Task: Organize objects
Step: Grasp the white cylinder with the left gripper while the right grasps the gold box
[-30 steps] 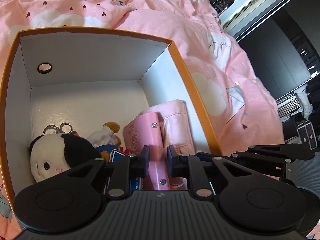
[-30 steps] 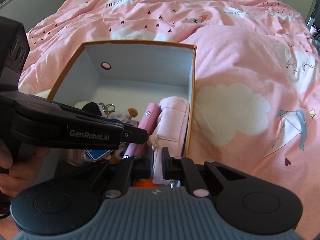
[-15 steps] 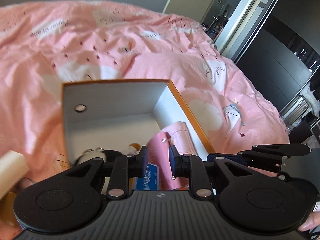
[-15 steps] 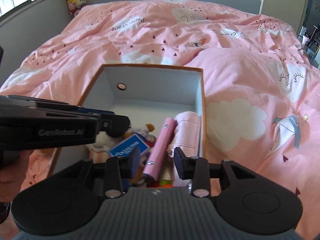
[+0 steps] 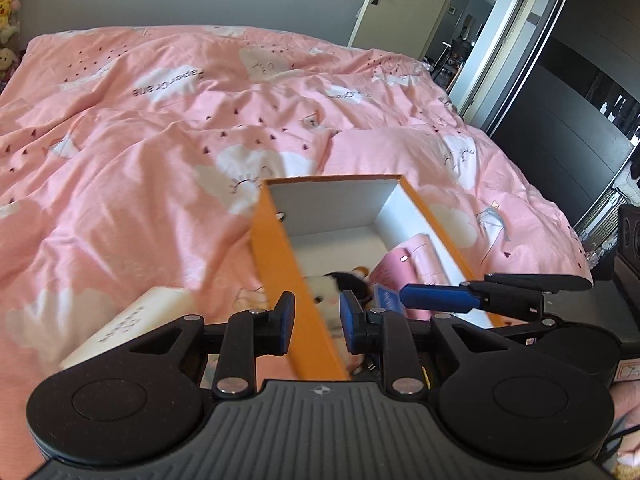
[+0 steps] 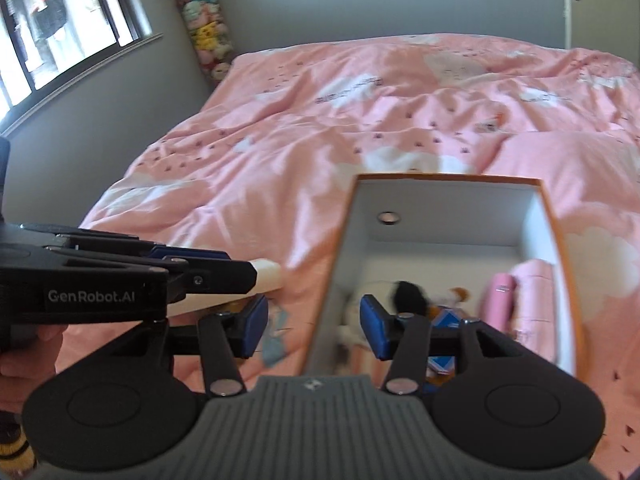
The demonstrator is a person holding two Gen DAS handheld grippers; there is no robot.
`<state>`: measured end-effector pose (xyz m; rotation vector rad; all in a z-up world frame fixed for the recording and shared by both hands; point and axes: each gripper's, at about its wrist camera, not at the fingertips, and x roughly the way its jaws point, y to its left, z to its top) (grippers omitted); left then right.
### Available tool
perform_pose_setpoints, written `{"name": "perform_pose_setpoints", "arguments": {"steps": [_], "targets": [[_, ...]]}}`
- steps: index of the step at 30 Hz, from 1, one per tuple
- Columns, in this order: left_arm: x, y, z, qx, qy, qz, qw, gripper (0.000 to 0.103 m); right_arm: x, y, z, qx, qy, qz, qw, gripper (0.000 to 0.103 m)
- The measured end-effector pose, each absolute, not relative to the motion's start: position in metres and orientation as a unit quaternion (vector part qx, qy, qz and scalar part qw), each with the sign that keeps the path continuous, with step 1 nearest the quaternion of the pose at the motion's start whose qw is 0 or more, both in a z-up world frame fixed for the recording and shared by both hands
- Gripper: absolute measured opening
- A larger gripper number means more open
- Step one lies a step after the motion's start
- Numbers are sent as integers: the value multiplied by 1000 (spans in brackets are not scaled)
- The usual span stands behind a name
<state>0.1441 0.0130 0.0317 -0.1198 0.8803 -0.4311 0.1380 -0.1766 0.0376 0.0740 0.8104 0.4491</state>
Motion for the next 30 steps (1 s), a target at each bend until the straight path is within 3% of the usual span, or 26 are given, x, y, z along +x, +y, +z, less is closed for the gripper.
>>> {"name": "perform_pose_setpoints", "arguments": {"steps": [12, 14, 16, 20, 28, 30], "targets": [[162, 114, 27, 11, 477, -171, 862, 29, 166, -71, 11, -45, 450, 304, 838, 52], [169, 123, 21, 19, 490, -175, 854, 34, 173, -58, -2, -54, 471, 303, 827, 52], [175, 130, 13, 28, 503, -189, 843, 47, 181, -48, -16, -58, 491, 298, 817, 52], [199, 133, -7, 38, 534, -207, 819, 53, 197, -40, -38, -47, 525, 290, 799, 52], [241, 117, -45, 75, 582, -242, 772, 79, 227, -33, -65, -25, 567, 281, 774, 52], [251, 111, -55, 91, 598, -242, 759, 79, 232, -33, -72, -15, 579, 277, 767, 52]]}}
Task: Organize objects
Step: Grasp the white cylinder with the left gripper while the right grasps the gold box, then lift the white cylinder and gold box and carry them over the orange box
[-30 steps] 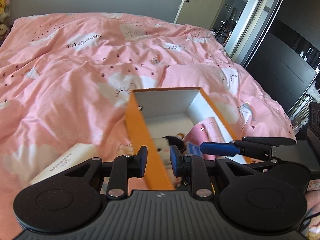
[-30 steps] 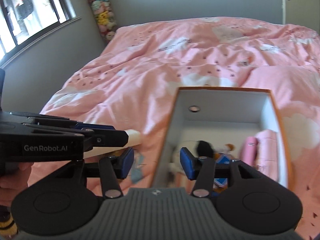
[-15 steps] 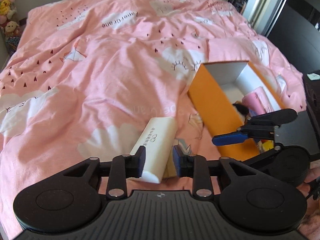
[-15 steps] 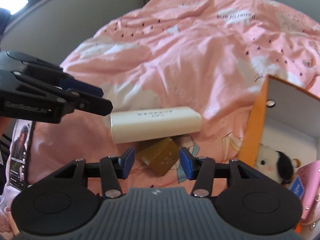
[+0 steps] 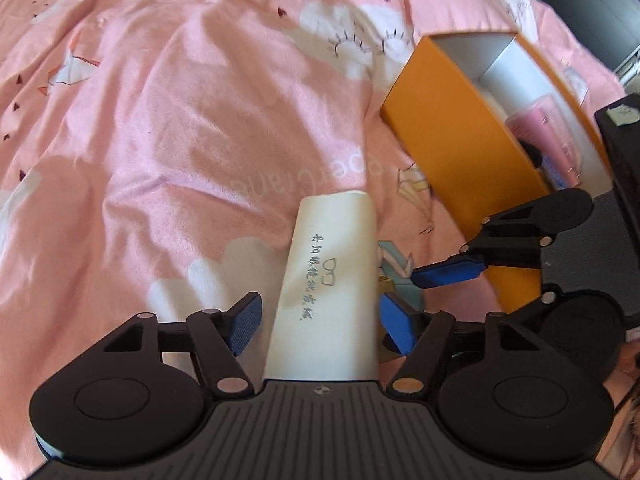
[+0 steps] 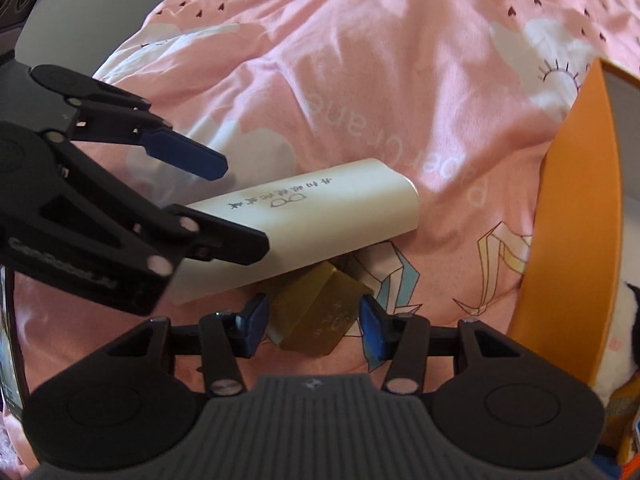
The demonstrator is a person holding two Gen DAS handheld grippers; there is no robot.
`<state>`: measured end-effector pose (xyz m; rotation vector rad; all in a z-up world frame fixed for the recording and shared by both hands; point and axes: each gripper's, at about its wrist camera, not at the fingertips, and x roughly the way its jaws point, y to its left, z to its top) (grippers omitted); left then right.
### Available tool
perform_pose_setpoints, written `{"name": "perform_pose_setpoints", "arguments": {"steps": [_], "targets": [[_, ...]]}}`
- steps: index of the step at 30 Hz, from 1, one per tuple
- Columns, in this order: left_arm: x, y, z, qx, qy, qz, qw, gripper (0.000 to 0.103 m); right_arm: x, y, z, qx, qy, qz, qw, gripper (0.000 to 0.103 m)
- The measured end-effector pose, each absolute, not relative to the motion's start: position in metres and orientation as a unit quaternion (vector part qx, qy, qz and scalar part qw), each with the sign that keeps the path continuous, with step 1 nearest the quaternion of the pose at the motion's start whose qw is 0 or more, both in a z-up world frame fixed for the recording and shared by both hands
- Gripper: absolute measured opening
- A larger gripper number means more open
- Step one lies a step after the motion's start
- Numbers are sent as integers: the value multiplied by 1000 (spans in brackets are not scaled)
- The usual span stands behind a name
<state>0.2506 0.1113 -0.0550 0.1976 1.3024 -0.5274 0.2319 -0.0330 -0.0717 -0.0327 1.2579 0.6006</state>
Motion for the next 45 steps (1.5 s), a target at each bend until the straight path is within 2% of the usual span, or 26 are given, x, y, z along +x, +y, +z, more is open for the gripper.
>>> {"name": "perform_pose_setpoints", "arguments": {"steps": [2, 7, 10, 15, 16, 17, 23, 26, 45], "targets": [[261, 111, -65, 81, 618, -247, 742, 84, 237, -34, -79, -3, 591, 271, 760, 53], [281, 110, -79, 56, 651, -255, 713, 84, 250, -38, -94, 53, 618, 265, 738, 60], [286, 105, -87, 51, 665, -255, 700, 80, 255, -38, -103, 82, 633, 262, 724, 63], [288, 97, -93, 59, 674, -254, 691, 80, 259, -38, -117, 112, 647, 255, 710, 73], [289, 97, -93, 60, 675, -254, 690, 75, 259, -39, -119, 118, 649, 255, 707, 74], [289, 98, -92, 57, 677, -255, 688, 75, 260, -39, -121, 124, 651, 256, 704, 75], [287, 105, -85, 58, 677, -246, 691, 74, 262, -38, -132, 156, 658, 260, 690, 77], [284, 112, -78, 54, 674, -243, 695, 74, 262, -37, -133, 160, 657, 262, 688, 74], [240, 119, -12, 53, 608, -228, 759, 73, 226, -39, -55, 20, 558, 276, 783, 72]]}}
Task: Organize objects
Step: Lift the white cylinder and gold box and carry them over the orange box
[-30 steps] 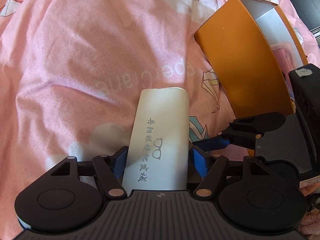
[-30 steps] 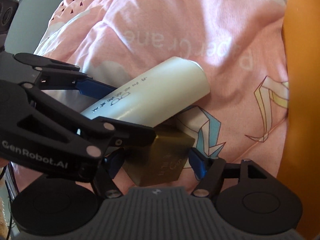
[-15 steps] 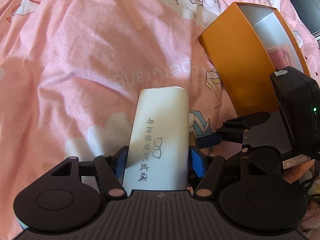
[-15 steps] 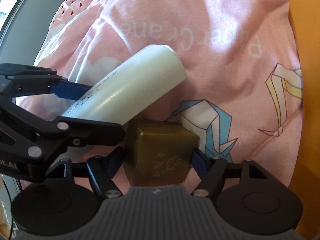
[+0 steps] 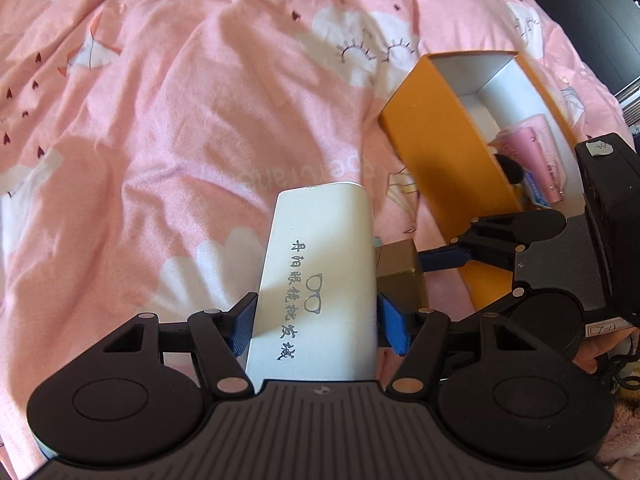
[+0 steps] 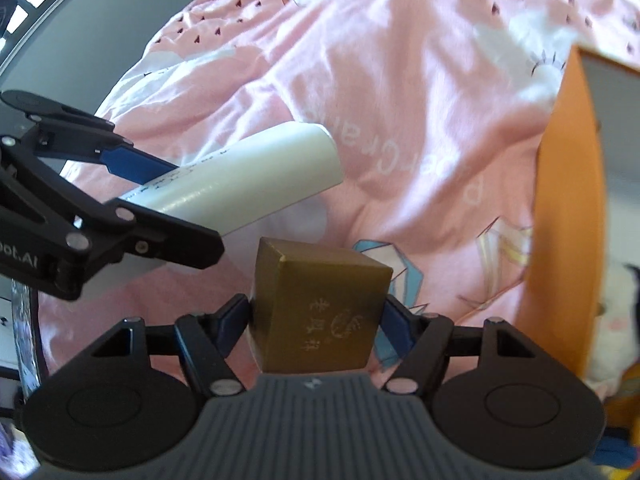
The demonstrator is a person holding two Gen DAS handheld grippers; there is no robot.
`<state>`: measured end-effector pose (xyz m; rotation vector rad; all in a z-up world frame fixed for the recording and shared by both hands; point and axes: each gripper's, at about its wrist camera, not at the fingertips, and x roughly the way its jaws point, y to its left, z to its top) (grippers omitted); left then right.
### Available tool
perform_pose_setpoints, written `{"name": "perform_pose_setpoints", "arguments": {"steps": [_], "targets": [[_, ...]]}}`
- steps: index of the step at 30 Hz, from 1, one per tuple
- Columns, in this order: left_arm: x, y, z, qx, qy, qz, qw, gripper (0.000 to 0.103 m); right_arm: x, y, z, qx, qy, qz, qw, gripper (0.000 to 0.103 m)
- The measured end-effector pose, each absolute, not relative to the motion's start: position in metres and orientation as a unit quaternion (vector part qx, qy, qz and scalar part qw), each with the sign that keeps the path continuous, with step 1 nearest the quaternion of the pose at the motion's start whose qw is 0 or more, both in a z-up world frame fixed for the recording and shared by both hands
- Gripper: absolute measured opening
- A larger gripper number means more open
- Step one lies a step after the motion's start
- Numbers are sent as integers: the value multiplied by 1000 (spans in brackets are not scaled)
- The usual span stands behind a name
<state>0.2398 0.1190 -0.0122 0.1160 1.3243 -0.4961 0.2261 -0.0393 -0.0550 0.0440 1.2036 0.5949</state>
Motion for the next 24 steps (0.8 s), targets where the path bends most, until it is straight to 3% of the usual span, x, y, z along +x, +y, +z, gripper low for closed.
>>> {"name": "perform_pose_setpoints", "arguments": {"steps": [15, 24], "targets": [[197, 31, 67, 174, 502, -281, 799, 73, 181, -128, 43, -68, 445, 249, 857, 69], [213, -79, 65, 286, 437, -349, 778, 73, 189, -226, 69, -119, 423, 167, 882, 69]]}}
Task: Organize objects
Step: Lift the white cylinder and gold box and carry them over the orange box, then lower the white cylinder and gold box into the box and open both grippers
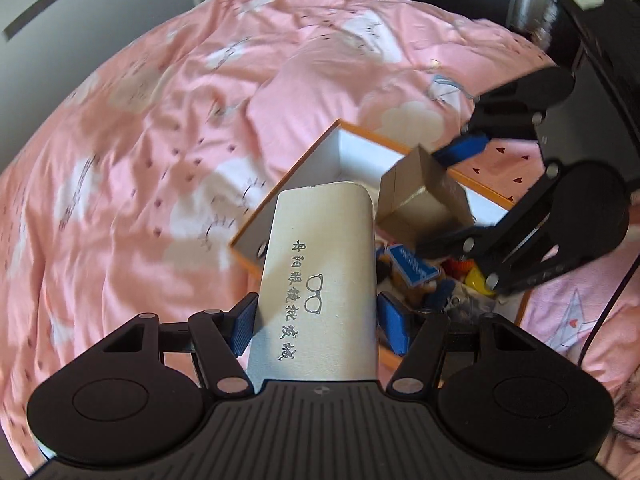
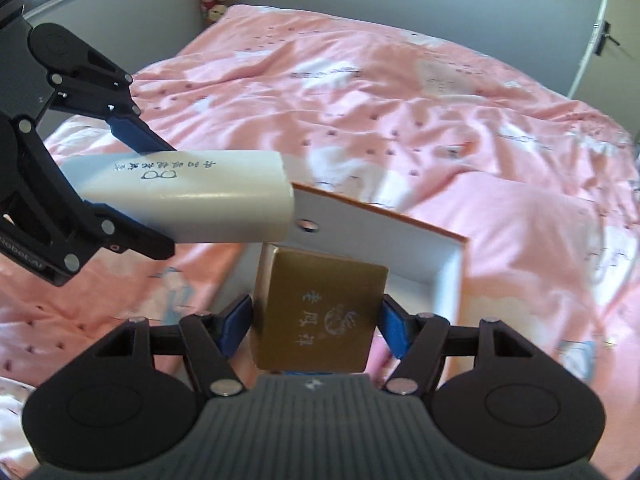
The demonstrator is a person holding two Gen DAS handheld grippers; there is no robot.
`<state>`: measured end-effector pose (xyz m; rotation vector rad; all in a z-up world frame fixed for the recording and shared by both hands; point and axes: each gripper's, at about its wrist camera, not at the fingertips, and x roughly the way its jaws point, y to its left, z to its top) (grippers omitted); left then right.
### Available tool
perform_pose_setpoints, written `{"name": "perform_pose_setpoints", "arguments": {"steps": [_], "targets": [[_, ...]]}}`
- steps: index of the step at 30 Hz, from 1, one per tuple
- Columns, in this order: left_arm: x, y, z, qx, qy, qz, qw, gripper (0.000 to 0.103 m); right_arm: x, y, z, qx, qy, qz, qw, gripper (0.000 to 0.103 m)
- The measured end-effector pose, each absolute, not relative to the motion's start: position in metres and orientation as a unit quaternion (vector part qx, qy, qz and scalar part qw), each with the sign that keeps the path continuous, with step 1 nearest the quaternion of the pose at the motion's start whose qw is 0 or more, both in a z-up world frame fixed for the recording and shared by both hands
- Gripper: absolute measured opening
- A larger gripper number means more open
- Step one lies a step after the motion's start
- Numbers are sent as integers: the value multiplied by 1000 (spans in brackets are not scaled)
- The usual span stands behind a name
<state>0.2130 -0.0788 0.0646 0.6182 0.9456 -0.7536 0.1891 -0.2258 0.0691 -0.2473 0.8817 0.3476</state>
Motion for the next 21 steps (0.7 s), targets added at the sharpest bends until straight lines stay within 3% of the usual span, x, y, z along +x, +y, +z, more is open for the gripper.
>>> {"name": "perform_pose_setpoints", "arguments": {"steps": [10, 21], "targets": [[257, -171, -8, 425, 395, -397, 711, 73, 224, -297, 58, -136, 440, 119, 880, 69], [284, -180, -67, 477, 385, -440, 656, 73, 251, -303, 39, -138, 449, 137, 872, 69]]}}
